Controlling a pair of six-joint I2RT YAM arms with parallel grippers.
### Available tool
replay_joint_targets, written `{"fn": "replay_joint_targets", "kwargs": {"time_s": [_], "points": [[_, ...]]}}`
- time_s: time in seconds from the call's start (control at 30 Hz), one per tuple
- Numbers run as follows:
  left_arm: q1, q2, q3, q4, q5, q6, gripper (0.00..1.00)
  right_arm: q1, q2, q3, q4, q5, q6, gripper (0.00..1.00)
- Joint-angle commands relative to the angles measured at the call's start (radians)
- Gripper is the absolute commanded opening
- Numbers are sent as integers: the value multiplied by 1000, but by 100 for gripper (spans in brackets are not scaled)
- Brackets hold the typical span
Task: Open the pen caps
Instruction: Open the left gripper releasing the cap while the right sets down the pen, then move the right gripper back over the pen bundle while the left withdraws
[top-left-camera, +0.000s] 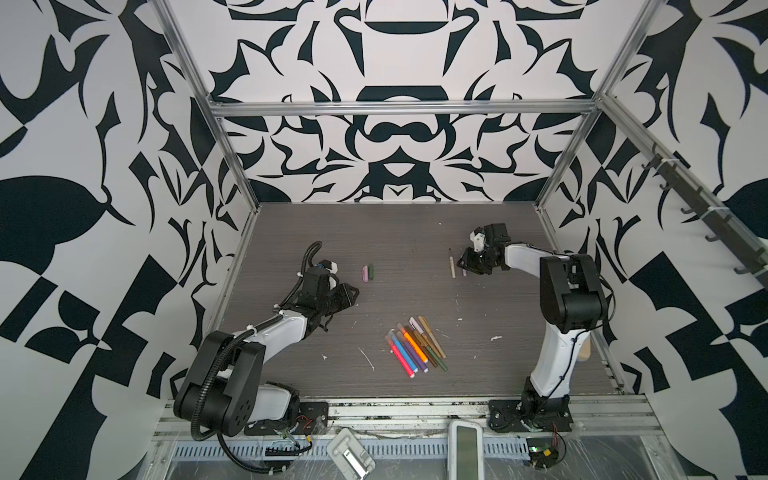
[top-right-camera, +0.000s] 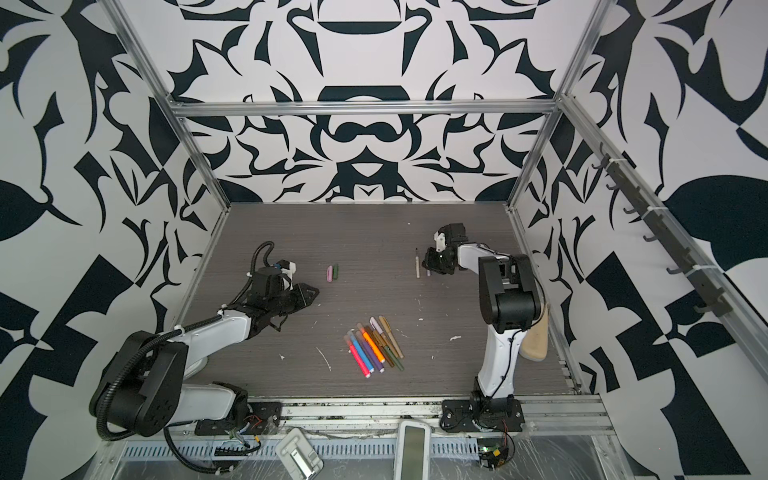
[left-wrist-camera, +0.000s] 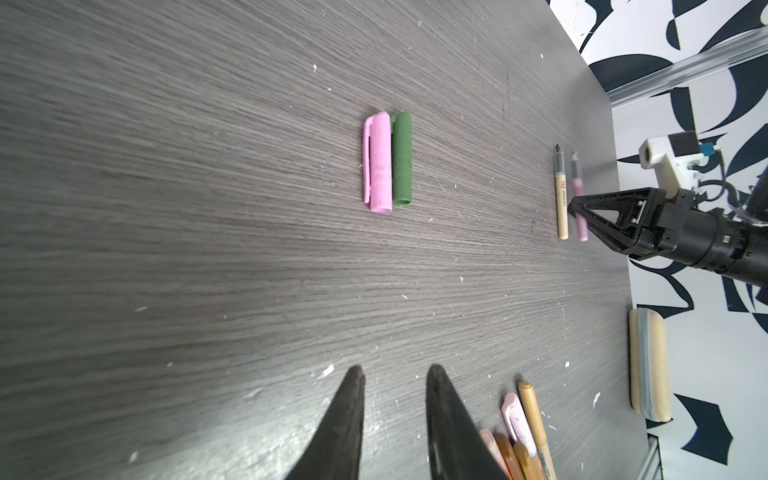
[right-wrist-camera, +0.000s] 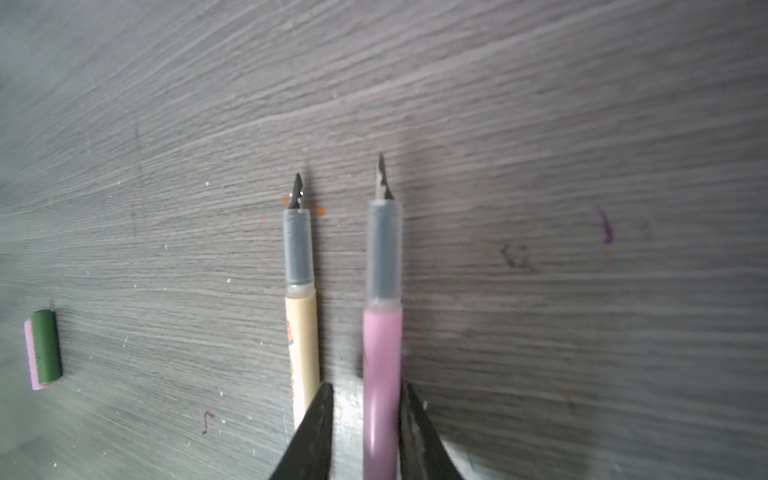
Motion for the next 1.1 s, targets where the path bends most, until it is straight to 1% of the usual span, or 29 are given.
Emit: {"fn": "replay_joint_targets", "kwargs": {"time_s": [0.0,0.13,0.77,0.9,1.0,1.07], "points": [[5,7,24,9,14,2,29,-3,-36,-1,-16,9,-7,31],[5,17,31,5,15,1,29,-3,-38,2,-17,6,-8,40],[5,31,40,-3,21,2,29,-2,-71,-15,-11,-1,6,40],[5,30,40,-1,21,2,29,-2,-148,-66,10,-8,36,40],[5,9,24,14,25,5,27,7,-255,-157,47,-23,67,39],[5,-37,-13,50,26,3,27,40,-349,-223,45,-13,67,38]]}}
